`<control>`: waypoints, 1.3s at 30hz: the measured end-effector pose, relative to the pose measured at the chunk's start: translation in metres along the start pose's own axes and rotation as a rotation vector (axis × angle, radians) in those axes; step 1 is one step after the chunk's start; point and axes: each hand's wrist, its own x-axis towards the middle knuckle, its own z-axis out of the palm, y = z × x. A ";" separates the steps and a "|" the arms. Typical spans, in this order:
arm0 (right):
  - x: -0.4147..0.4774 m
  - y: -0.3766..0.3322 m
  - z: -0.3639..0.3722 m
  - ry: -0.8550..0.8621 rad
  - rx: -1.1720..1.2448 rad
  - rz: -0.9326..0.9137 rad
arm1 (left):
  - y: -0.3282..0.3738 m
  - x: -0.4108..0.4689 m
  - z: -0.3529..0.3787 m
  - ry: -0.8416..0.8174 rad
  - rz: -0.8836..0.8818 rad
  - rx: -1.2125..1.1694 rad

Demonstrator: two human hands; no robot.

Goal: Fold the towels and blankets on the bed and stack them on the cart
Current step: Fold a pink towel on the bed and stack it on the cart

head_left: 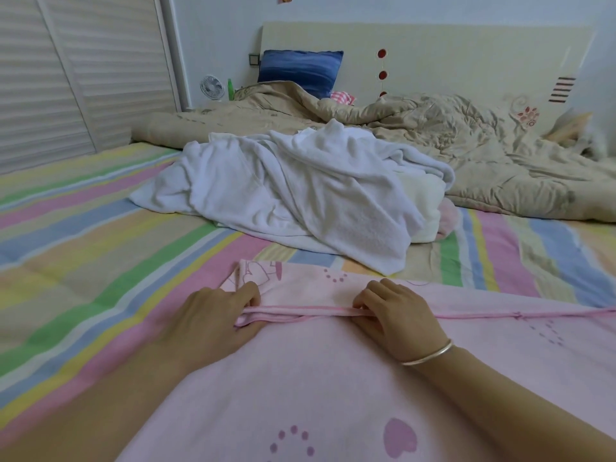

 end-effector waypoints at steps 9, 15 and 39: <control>0.005 -0.008 -0.010 0.063 0.106 -0.019 | 0.003 -0.017 0.001 0.051 -0.025 -0.018; 0.007 -0.002 -0.015 0.115 -0.008 -0.168 | 0.013 -0.012 -0.007 0.183 -0.059 0.166; -0.034 0.060 -0.027 -0.031 -0.355 -0.141 | 0.002 -0.010 -0.011 0.082 -0.297 0.240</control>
